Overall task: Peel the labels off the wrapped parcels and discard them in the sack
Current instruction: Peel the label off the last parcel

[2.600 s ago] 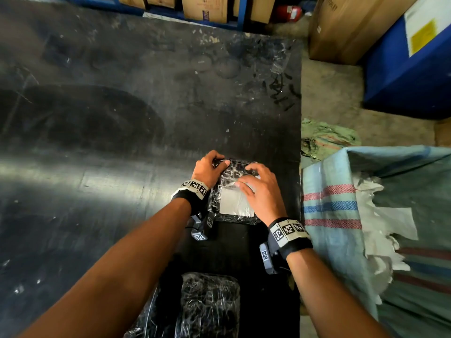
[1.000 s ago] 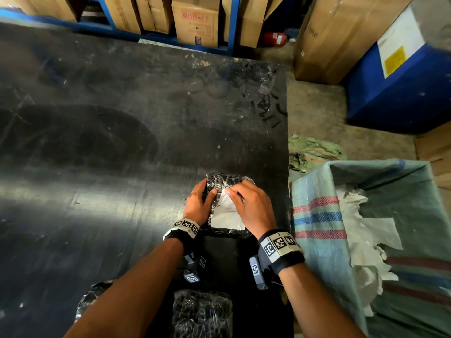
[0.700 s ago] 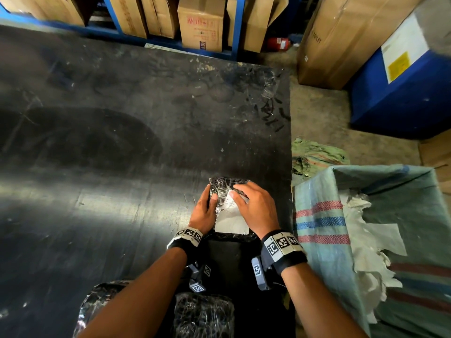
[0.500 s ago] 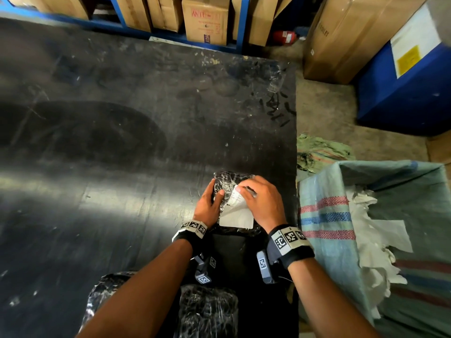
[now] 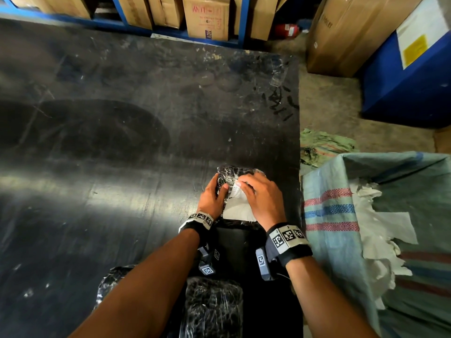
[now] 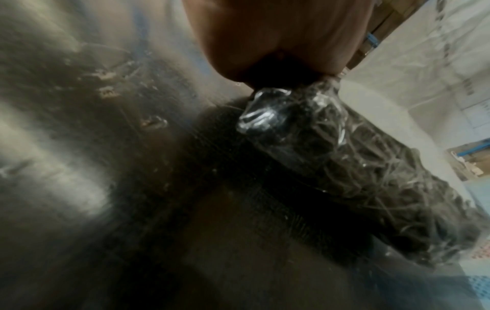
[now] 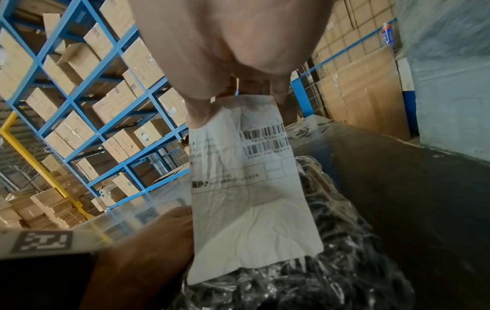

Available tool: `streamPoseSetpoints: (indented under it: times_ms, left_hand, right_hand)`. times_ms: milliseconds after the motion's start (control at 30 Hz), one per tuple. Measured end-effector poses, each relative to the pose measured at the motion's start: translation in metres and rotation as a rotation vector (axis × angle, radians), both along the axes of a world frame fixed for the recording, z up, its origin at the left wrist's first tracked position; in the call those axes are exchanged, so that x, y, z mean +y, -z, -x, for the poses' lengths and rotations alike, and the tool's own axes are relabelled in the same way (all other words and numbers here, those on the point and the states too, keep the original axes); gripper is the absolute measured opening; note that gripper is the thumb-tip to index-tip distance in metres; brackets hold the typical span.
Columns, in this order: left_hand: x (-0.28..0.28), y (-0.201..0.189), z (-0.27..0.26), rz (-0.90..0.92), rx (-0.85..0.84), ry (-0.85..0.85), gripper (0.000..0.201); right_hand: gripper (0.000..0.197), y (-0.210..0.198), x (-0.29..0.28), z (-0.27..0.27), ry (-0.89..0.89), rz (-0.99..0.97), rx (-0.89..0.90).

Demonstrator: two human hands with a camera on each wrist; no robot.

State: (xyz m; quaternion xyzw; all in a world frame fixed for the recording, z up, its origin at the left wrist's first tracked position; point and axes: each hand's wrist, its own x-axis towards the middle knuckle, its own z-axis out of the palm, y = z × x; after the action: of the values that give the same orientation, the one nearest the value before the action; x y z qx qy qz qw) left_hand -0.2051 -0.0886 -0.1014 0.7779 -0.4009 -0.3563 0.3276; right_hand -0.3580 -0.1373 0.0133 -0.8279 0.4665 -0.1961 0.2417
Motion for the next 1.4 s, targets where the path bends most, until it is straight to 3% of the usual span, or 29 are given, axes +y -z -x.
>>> streamPoseSetpoints:
  times_ms: [167, 333, 567, 700, 800, 1000, 1200, 1400]
  left_hand:
    - [-0.001, 0.001, -0.001, -0.001, -0.046, 0.007, 0.059]
    - [-0.001, 0.004, -0.002, 0.026, -0.048, 0.016, 0.067]
    - [0.000, -0.002, 0.000, 0.020, -0.071, 0.024, 0.062]
    - [0.000, -0.005, -0.001, 0.021, -0.055, 0.016, 0.074]
    - [0.001, -0.004, -0.001, 0.009, -0.059, 0.033, 0.069]
    - [0.002, -0.005, -0.001, 0.002, -0.057, 0.050, 0.063]
    - [0.001, -0.009, -0.003, -0.018, -0.024, 0.046, 0.060]
    - [0.007, -0.008, 0.009, -0.011, 0.175, 0.000, 0.074]
  right_hand:
    - [0.018, -0.004, 0.001, 0.007, -0.036, 0.044, 0.064]
    - [0.021, -0.005, 0.008, 0.018, -0.042, 0.044, 0.019]
    - [0.012, -0.006, 0.020, 0.027, 0.032, 0.027, -0.143]
    - [0.008, 0.006, 0.016, 0.029, 0.110, -0.088, -0.307]
    - [0.012, 0.015, 0.006, 0.033, 0.141, -0.159, -0.383]
    - [0.006, 0.033, -0.011, 0.034, 0.234, -0.314, -0.355]
    - [0.008, 0.033, -0.028, 0.022, 0.180, -0.274, -0.288]
    - [0.010, 0.025, -0.031, 0.016, 0.108, -0.316, -0.284]
